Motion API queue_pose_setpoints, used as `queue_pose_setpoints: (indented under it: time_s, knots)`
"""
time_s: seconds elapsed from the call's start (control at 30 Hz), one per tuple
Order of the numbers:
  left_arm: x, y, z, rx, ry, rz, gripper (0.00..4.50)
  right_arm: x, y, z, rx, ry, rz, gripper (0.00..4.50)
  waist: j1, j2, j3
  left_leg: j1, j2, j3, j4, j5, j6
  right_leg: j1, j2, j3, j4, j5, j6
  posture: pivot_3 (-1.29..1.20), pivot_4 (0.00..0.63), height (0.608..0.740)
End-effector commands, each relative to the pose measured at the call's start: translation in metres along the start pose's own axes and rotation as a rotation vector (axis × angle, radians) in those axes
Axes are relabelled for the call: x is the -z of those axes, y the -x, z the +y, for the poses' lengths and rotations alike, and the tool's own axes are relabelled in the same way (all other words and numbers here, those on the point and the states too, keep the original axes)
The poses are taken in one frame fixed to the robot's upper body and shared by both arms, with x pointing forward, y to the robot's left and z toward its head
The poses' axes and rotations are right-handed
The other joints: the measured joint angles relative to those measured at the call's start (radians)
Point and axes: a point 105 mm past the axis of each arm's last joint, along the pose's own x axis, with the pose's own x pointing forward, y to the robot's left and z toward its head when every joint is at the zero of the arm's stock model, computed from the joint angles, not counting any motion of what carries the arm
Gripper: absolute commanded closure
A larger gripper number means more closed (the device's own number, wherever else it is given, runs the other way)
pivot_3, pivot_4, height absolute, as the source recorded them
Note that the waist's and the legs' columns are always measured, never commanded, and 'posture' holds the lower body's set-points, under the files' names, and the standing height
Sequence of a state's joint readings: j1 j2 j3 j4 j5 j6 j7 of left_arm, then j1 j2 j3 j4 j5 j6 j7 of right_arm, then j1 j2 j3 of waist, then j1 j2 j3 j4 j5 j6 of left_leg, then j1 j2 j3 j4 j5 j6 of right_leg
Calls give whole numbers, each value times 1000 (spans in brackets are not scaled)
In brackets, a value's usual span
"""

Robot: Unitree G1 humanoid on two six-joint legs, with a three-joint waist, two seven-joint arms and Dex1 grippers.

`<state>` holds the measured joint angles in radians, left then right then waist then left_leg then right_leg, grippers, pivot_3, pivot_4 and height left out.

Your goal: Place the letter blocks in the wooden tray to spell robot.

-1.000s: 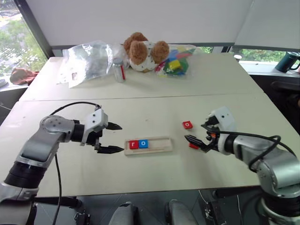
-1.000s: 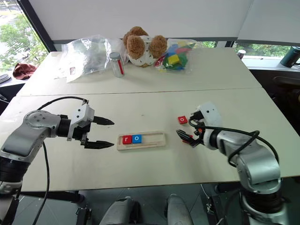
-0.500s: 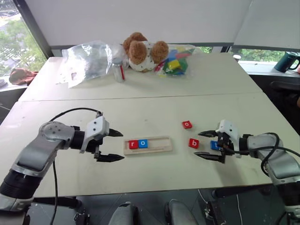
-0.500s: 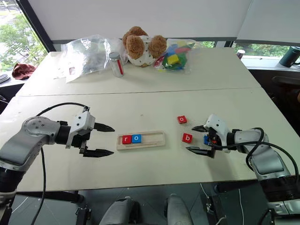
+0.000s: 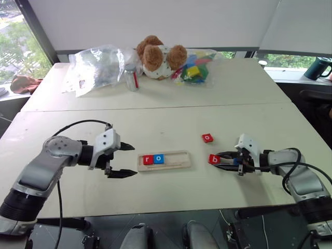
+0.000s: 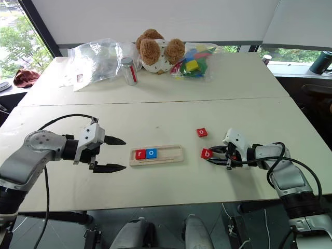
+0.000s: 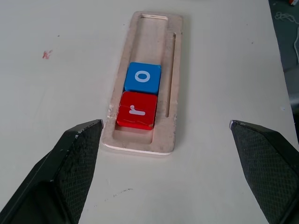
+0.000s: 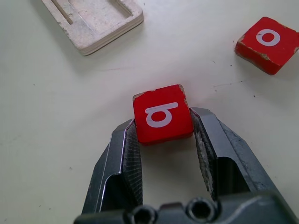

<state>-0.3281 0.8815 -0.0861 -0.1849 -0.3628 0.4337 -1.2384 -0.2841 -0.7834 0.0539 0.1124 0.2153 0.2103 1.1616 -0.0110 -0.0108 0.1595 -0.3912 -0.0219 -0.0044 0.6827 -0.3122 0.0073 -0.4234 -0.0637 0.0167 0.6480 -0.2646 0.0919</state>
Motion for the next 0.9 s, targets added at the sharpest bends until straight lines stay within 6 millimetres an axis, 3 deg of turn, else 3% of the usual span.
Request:
queue_pose_setpoints:
  time_s: [0.03,0.2,0.33,0.57,0.9]
  knots:
    - [-3,8,7,-35,-33,6,0,-35,-7,-1,-22,48,-85,3346,-1,0,0,0,0,0,0,0,0,0,0,0,0,0,0,0,150,740]
    - [13,21,9,-50,-34,74,0,-81,-37,9,-130,137,-119,3346,-8,1,1,0,0,0,0,0,0,-2,0,0,1,0,0,0,150,740]
    - [26,32,10,-63,-33,120,0,-93,-57,25,-258,240,-72,3346,1,1,1,-1,0,0,-2,0,-1,-3,0,0,1,0,0,0,150,740]
    - [26,27,5,-80,-17,91,0,-89,-83,28,-313,321,4,3346,-1,1,1,-3,-3,0,0,0,-1,-3,-3,-1,0,0,0,0,150,740]
    - [25,16,-1,-91,-6,62,0,-91,-101,27,-330,330,7,3346,-4,1,1,-3,-1,0,0,1,-1,-4,-2,-1,1,0,0,0,150,740]
